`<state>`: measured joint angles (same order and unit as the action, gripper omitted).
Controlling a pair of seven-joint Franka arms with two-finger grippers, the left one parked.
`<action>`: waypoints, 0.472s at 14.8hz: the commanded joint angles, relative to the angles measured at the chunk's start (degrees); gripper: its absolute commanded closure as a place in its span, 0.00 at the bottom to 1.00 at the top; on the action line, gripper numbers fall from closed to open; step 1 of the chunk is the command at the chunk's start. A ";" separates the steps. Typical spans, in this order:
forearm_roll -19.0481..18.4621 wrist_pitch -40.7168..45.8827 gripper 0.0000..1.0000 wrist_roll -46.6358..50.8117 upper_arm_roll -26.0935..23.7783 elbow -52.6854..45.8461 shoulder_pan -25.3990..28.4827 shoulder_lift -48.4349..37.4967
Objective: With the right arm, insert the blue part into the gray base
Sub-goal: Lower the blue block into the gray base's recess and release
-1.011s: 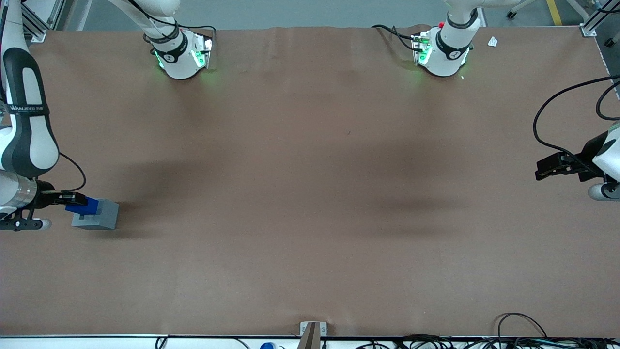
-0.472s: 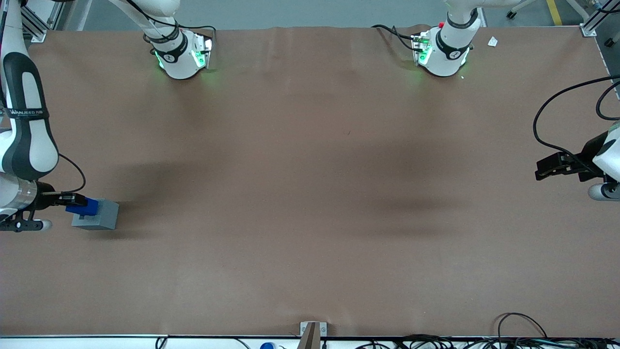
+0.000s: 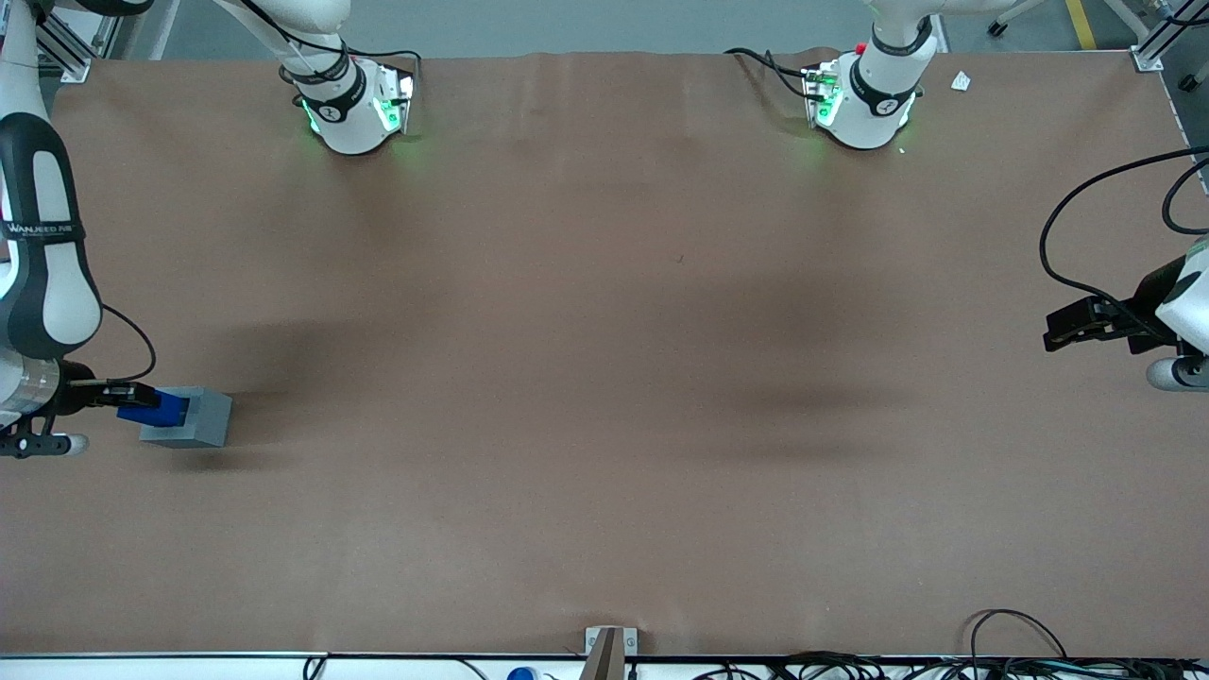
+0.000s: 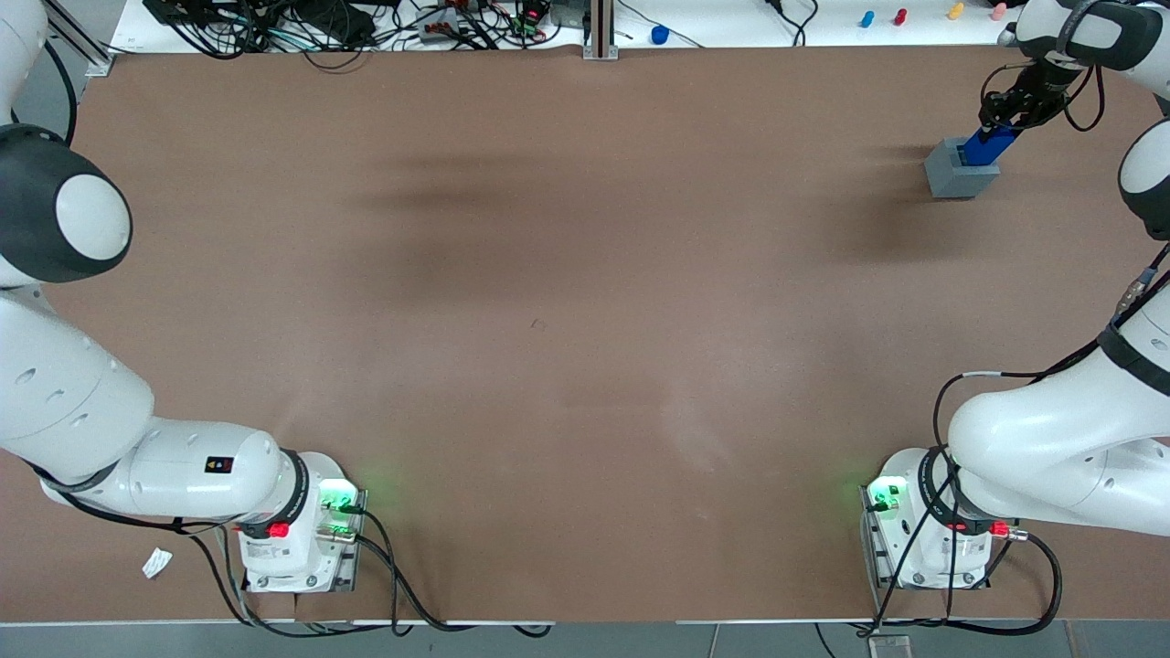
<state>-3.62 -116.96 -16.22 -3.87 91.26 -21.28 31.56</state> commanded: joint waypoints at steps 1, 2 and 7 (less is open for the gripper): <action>-0.51 0.07 1.00 -0.13 -0.79 -0.91 -0.43 0.88; -0.43 0.07 1.00 0.22 -0.79 -0.91 -0.35 0.88; -0.25 0.24 1.00 1.62 -0.88 -0.91 0.36 0.88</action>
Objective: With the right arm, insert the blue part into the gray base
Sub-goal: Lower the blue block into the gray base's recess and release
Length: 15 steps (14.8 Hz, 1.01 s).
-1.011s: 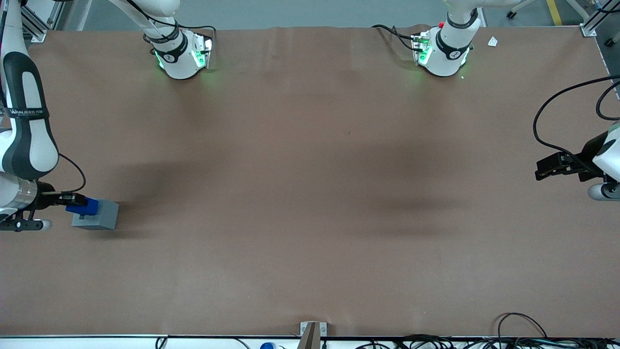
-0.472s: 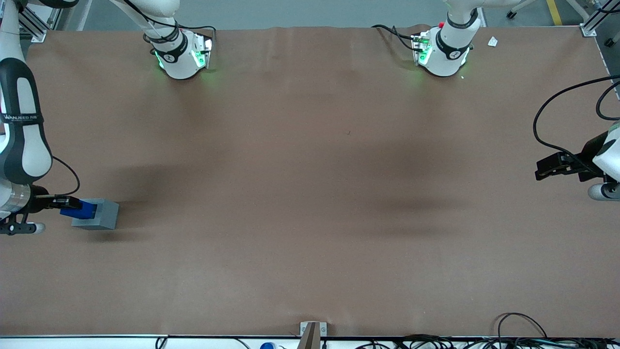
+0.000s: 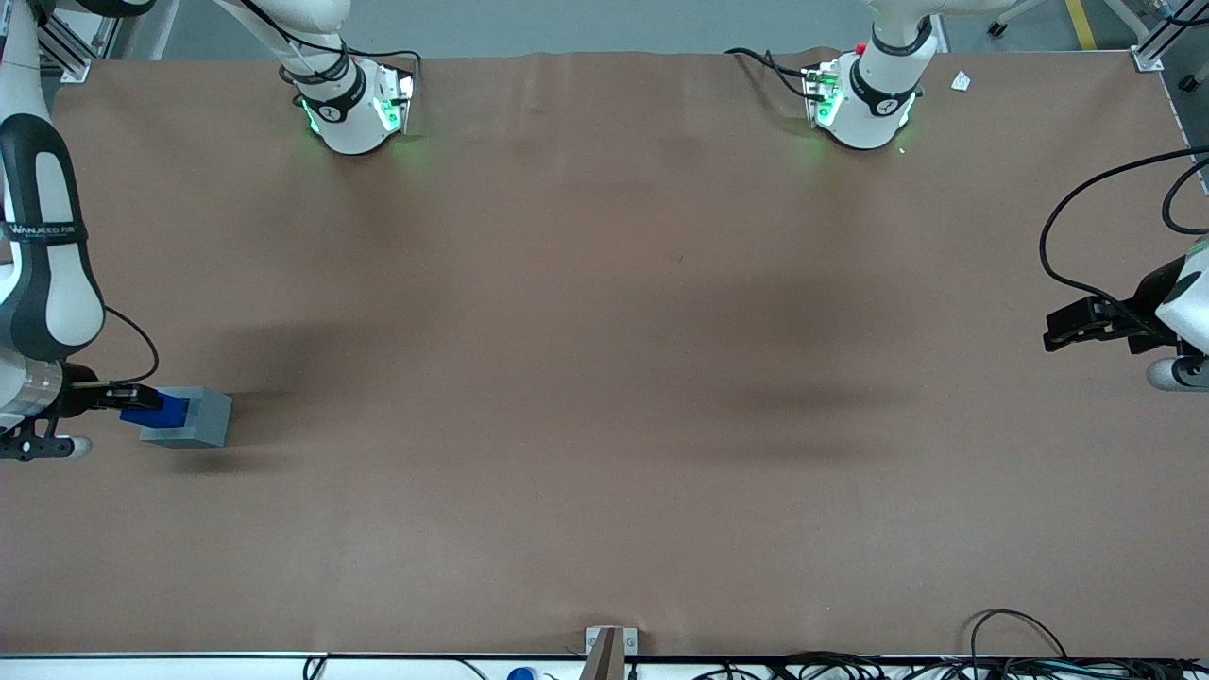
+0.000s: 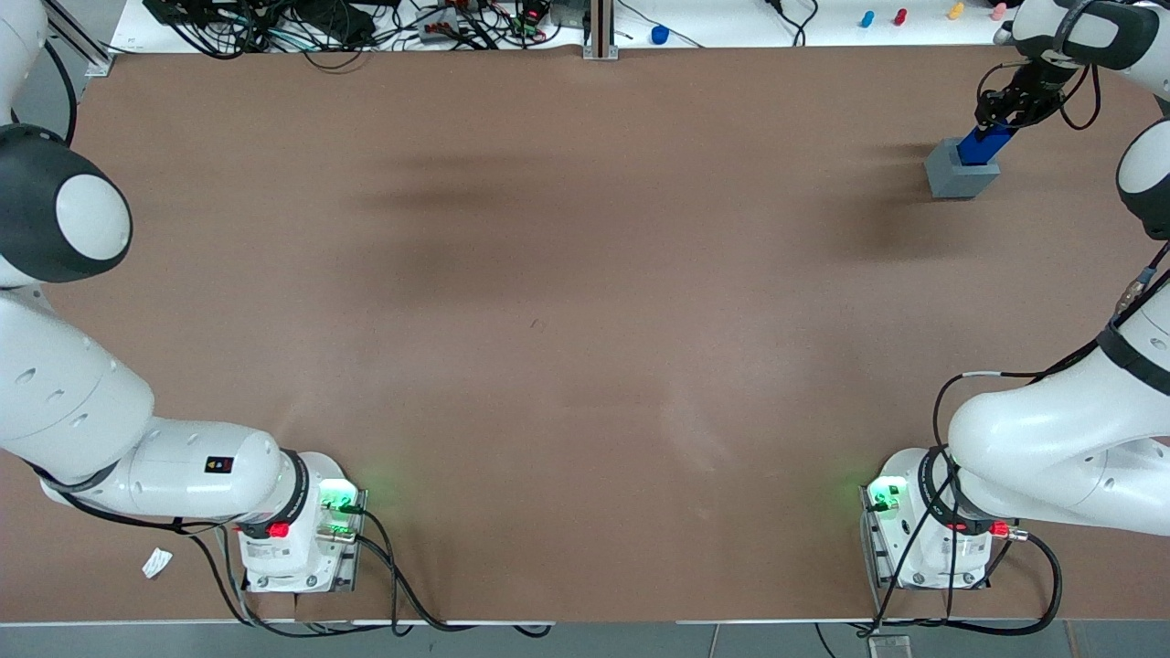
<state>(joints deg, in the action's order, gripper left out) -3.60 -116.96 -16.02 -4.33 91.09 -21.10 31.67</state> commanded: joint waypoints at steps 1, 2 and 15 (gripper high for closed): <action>-0.52 0.24 1.00 2.74 -0.42 -0.73 0.09 0.67; -0.53 0.24 1.00 2.84 -0.42 -0.73 0.09 0.67; -0.53 0.68 1.00 3.02 -0.33 -0.21 -0.61 0.76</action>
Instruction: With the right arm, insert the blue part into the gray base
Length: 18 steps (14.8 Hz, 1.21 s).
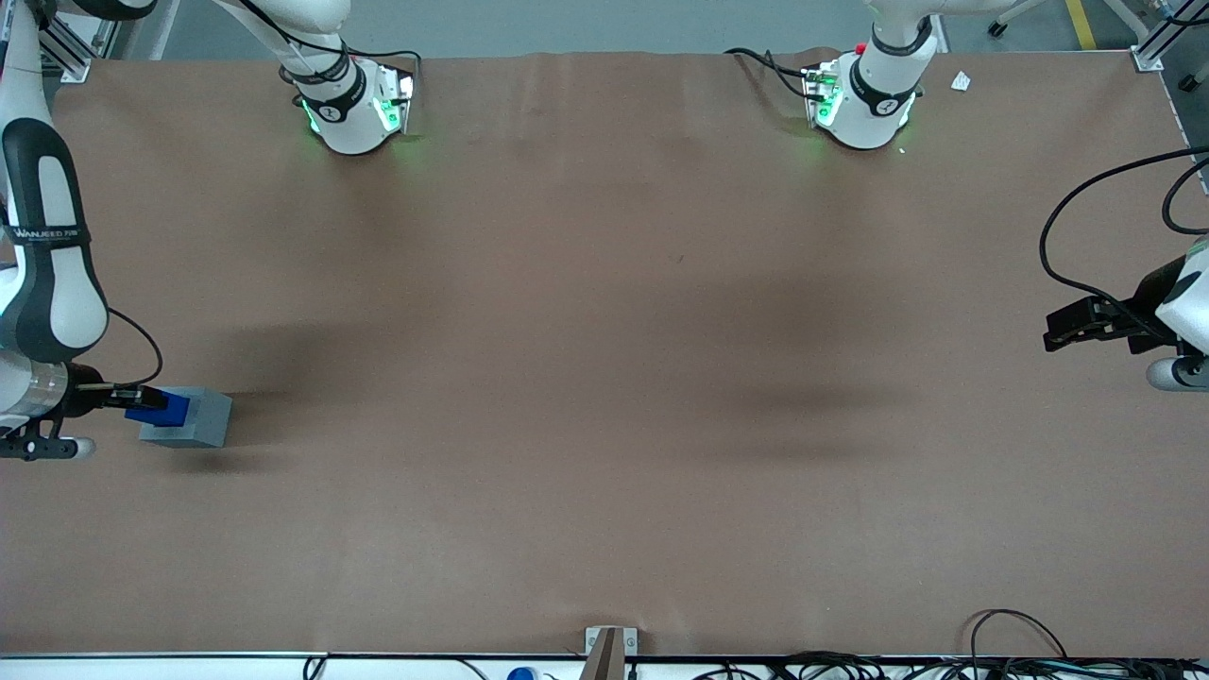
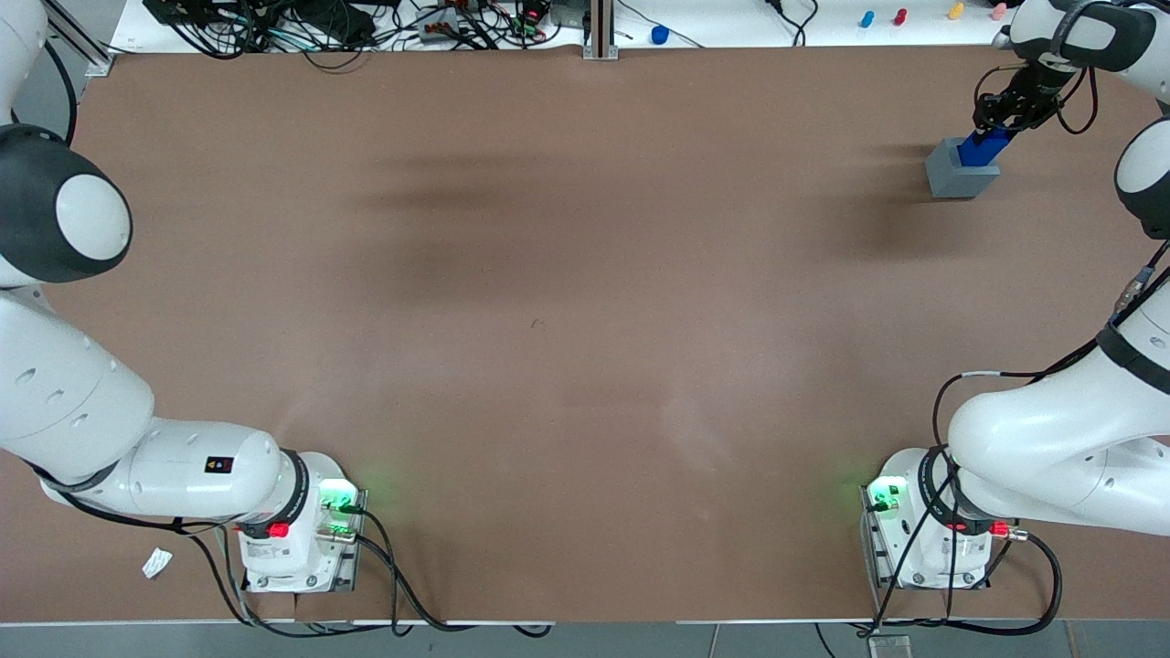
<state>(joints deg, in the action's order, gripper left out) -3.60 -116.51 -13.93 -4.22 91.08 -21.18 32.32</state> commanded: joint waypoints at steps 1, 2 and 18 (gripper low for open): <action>-0.53 0.06 1.00 0.92 -0.44 -0.29 -0.52 0.28; -0.53 -0.12 1.00 0.92 -0.44 -0.38 -0.44 0.46; 0.53 -1.17 0.00 1.19 -0.61 -0.82 -0.61 2.04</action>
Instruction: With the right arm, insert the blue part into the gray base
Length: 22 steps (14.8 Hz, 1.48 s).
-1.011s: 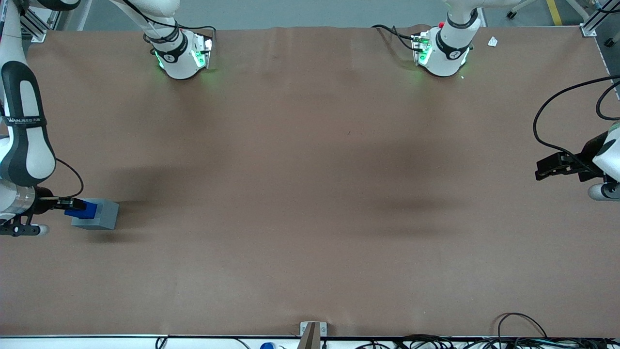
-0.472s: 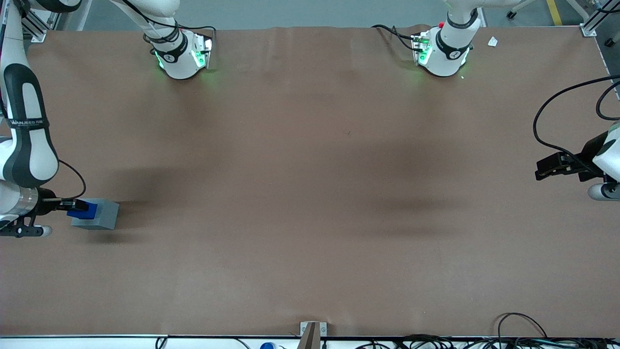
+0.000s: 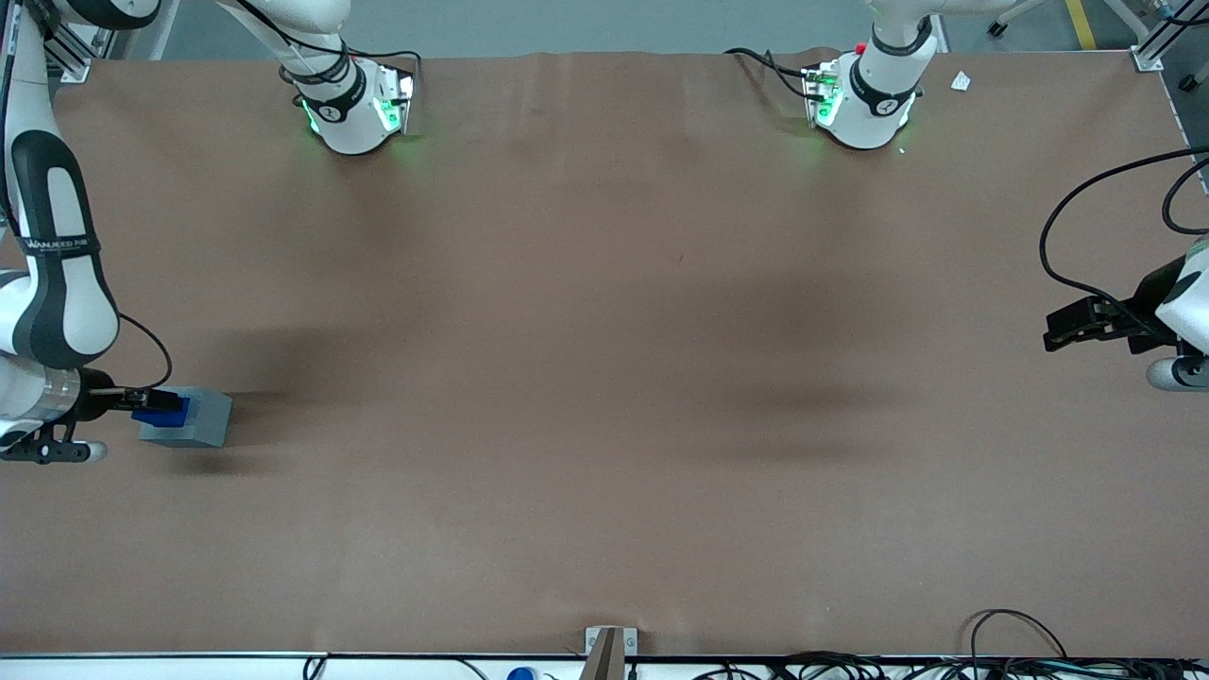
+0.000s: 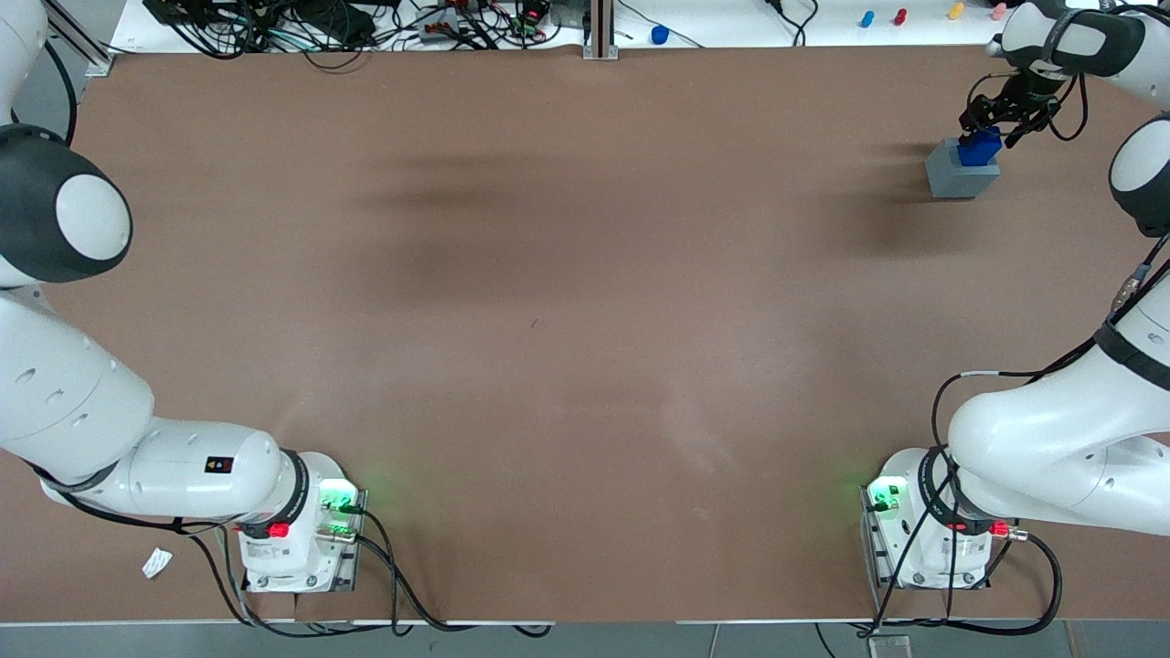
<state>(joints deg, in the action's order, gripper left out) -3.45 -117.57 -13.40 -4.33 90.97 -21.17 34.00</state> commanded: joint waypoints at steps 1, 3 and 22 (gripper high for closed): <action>0.20 0.05 0.00 0.13 -0.51 -1.23 -0.45 0.27; -0.24 0.84 0.00 0.13 -0.51 -2.81 0.43 -0.08; 3.19 27.12 0.00 8.47 -2.00 -3.16 8.07 -30.83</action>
<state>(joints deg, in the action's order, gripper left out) -0.94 -91.35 -6.04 -6.40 86.06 -14.60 6.18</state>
